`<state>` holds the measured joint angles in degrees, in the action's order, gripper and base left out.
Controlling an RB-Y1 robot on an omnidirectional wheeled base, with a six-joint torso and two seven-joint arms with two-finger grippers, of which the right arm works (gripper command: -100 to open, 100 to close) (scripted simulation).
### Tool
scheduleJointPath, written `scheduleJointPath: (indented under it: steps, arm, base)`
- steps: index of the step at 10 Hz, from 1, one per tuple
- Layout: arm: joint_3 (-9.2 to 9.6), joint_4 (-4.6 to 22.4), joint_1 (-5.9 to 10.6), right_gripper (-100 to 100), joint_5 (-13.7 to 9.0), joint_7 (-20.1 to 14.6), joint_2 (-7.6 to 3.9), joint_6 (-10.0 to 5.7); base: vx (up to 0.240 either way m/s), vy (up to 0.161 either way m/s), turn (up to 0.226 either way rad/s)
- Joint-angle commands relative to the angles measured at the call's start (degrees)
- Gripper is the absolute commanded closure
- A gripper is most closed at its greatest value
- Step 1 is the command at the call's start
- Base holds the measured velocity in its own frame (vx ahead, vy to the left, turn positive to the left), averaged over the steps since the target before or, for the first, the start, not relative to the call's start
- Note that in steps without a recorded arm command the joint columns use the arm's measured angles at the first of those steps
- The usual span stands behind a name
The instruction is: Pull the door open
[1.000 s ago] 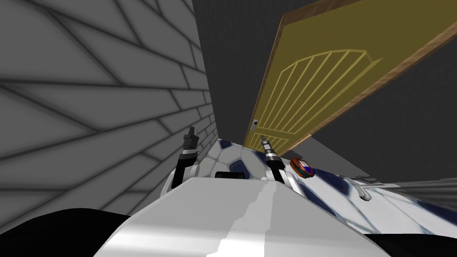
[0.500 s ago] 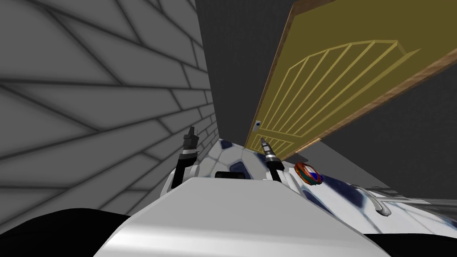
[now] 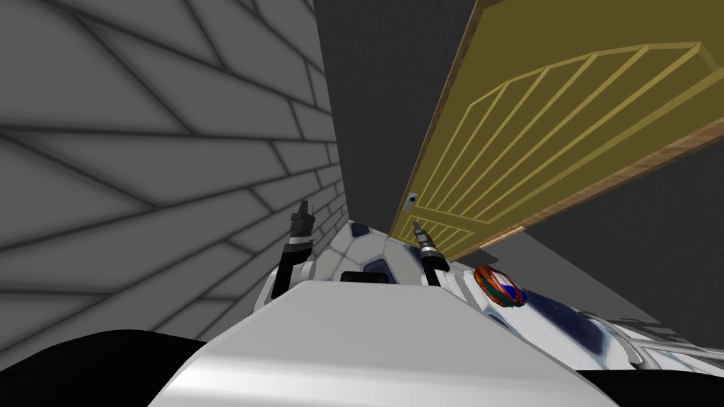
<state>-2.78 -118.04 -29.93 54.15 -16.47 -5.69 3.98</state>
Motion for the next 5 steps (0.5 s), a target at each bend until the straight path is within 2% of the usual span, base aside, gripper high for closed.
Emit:
scheduleJointPath:
  steps: [1, 2, 3, 5]
  arm:
    - [0.09, 1.0, -0.15, -100, 2.9, -1.1, 0.10, 1.79]
    - [0.14, 1.7, -0.22, -100, 4.7, -1.8, 0.10, 2.95]
    - [0.14, 1.7, -0.22, -100, 5.3, -1.8, 0.10, 2.95]
    - [0.24, 3.1, -0.37, -100, 9.0, -3.2, 0.11, 5.26]
  base:
    - [0.070, -0.042, 0.107]
    - [0.072, -0.046, 0.142]
    - [0.053, -0.036, 0.053]
    - [0.063, -0.047, 0.100]
